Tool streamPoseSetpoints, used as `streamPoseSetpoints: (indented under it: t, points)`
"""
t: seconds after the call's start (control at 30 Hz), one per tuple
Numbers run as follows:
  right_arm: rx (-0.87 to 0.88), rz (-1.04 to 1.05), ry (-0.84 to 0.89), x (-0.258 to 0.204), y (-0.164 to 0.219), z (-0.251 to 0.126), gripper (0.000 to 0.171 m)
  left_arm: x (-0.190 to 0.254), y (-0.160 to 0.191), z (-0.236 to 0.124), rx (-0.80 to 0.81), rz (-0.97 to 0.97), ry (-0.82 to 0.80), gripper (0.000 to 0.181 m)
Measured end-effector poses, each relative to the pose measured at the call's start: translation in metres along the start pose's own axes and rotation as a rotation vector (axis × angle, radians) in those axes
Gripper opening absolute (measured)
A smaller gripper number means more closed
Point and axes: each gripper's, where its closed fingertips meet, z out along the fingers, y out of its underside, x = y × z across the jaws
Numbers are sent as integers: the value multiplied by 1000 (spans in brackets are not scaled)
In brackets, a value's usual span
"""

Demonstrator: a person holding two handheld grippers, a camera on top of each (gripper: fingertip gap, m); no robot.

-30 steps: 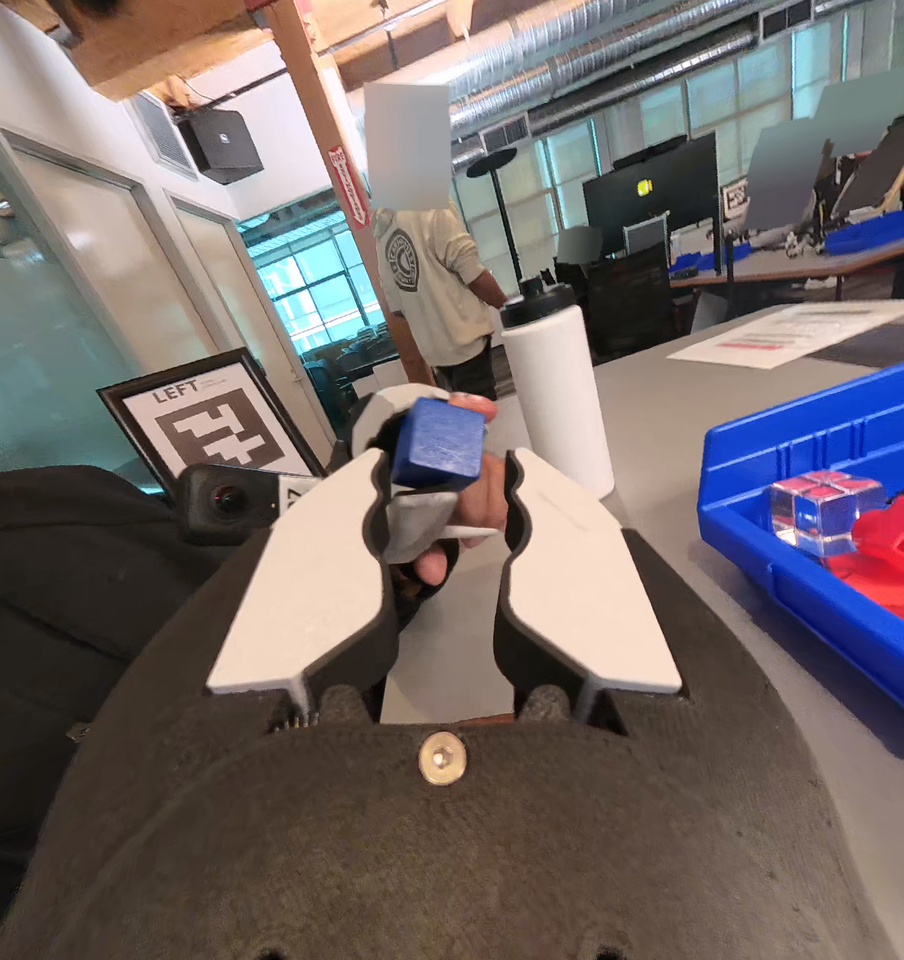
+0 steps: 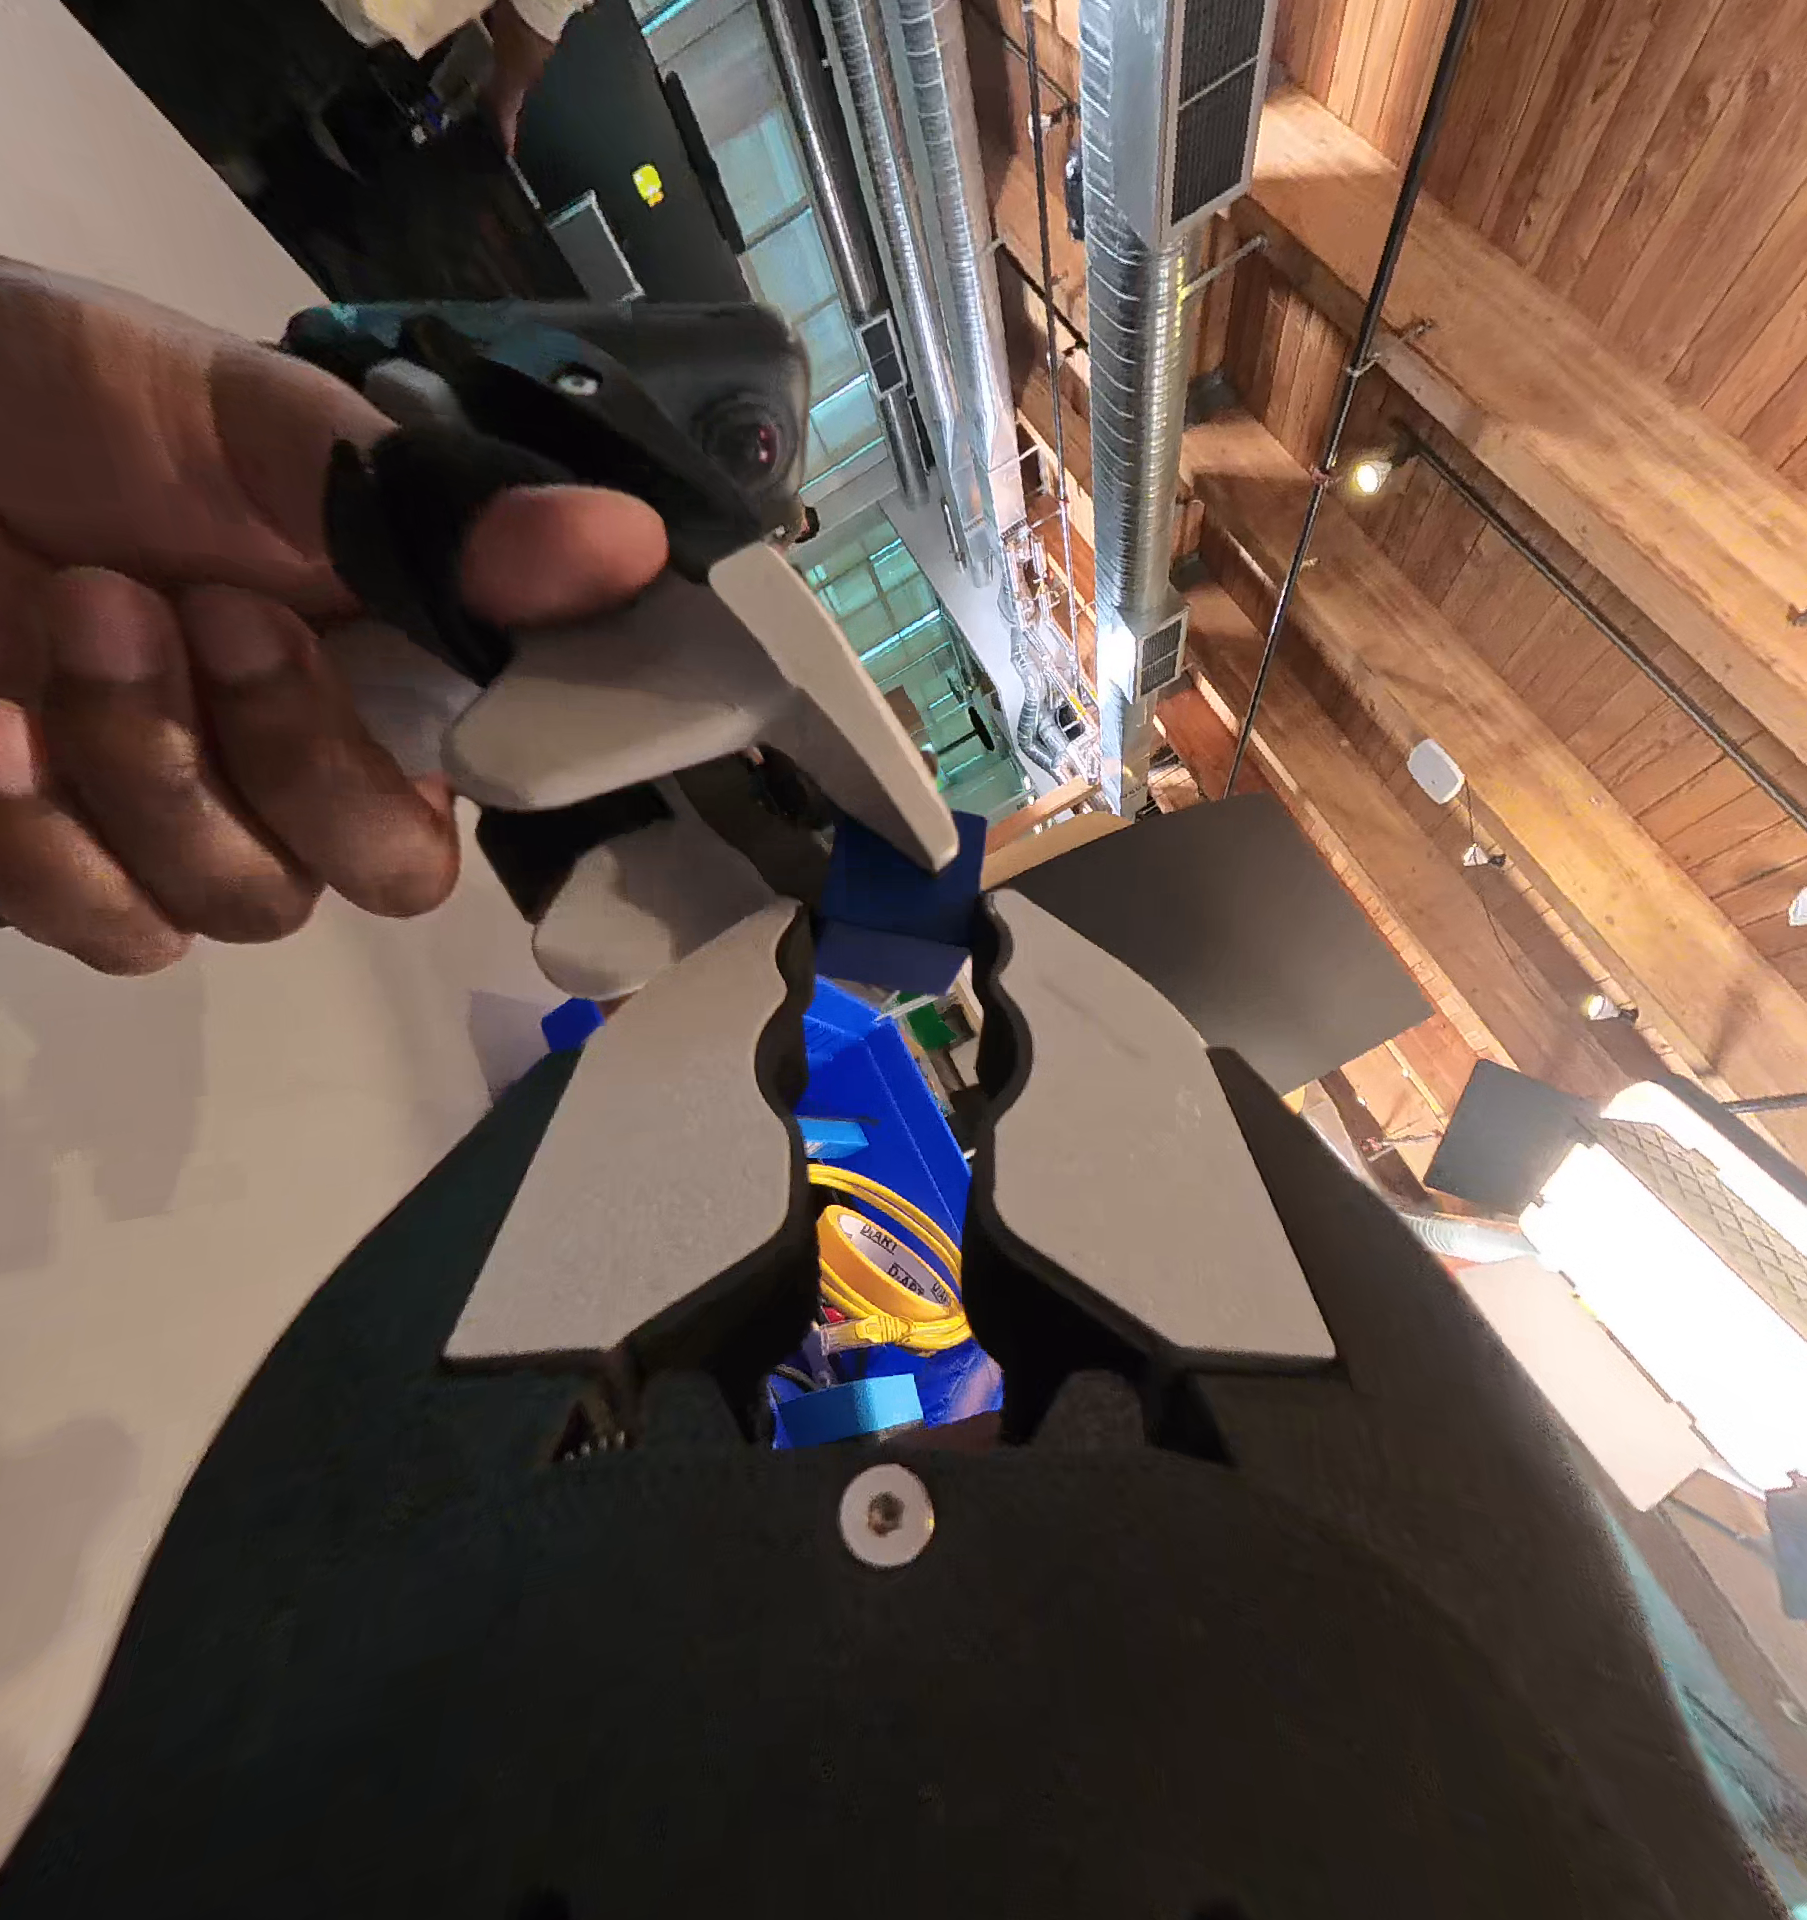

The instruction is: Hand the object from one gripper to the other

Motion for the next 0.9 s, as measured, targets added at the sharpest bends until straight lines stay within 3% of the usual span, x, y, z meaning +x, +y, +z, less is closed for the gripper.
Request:
streamPoseSetpoints:
  t: [0.1, 0.23, 0.4, 0.53, 0.63, 0.8, 0.9]
  points:
    - [-23, 0, 4, 0, 4, 2, 29, -1, 1, 0, -14, 175, -64, 30]
    - [-88, 133, -39, 3, 17, 2, 28, -11, -7, -2, -28, 585, -301, 30]
    - [-152, 495, -180, 8, 37, -10, 28, -10, -20, -6, -20, 1081, -535, 30]
    - [13, 872, -323, 19, 17, -25, 32, 4, -8, 6, -54, 1388, -532, 29]
    - [137, 1042, -421, 25, -2, -34, 37, 4, 1, 12, -104, 1521, -545, 29]
    - [69, 1068, -489, 10, -3, -29, 46, 8, 6, 15, -112, 1592, -528, 30]
    - [44, 1078, -520, 0, -5, -24, 40, 14, 9, 17, -99, 1620, -496, 30]
